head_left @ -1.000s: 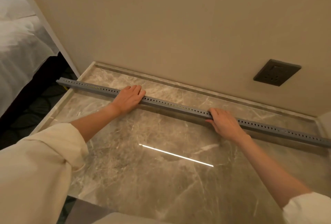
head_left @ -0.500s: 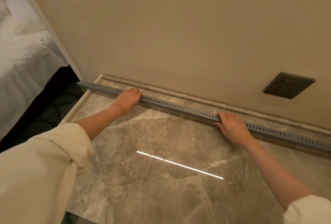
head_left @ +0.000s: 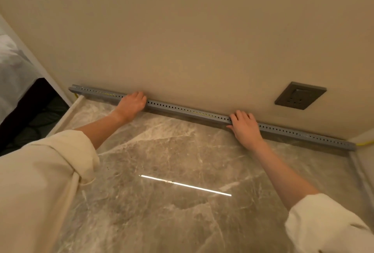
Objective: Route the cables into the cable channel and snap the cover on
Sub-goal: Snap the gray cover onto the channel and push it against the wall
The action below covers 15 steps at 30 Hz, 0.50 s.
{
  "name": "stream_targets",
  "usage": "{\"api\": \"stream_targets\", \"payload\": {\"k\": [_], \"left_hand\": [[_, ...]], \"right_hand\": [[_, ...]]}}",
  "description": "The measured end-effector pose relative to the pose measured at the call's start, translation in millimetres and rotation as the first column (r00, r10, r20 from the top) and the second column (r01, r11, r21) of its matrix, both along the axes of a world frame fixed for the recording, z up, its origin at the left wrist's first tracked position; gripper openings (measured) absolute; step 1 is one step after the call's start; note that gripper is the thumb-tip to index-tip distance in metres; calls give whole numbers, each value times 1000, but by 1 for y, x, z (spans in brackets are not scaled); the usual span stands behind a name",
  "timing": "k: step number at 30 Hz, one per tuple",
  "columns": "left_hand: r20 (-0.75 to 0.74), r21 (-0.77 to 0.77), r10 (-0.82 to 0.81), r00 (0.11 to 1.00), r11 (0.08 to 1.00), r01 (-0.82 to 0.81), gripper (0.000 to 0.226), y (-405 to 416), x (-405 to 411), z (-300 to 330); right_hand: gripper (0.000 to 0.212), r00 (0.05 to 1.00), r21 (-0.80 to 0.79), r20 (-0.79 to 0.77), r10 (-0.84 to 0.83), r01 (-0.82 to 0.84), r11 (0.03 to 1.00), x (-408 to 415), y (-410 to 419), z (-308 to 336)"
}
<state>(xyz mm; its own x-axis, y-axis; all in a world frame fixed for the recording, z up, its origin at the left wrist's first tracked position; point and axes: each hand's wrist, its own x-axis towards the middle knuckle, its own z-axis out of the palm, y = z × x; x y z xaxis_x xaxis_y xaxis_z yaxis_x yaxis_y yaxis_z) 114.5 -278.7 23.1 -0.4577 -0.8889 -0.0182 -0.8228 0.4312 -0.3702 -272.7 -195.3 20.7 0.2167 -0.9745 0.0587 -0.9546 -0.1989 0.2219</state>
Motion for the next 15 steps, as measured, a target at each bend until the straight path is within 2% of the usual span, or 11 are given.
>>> {"api": "stream_targets", "payload": {"k": [3, 7, 11, 15], "left_hand": [[-36, -22, 10, 999, 1000, -11, 29, -4, -5, -4], [-107, -32, 39, 994, 999, -42, 27, -3, -9, -6], [-217, -44, 74, 973, 995, -85, 22, 2, -6, -4], [-264, -47, 67, 962, 996, -82, 16, 3, -6, -2]], "right_hand": [[30, 996, -2, -25, -86, 86, 996, 0, -5, 5], [24, 990, 8, -92, -108, 109, 994, -3, -8, 8], [20, 989, 35, 32, -146, 145, 989, 0, -7, 6], [23, 987, 69, 27, -160, 157, 985, 0, -9, 9]]}}
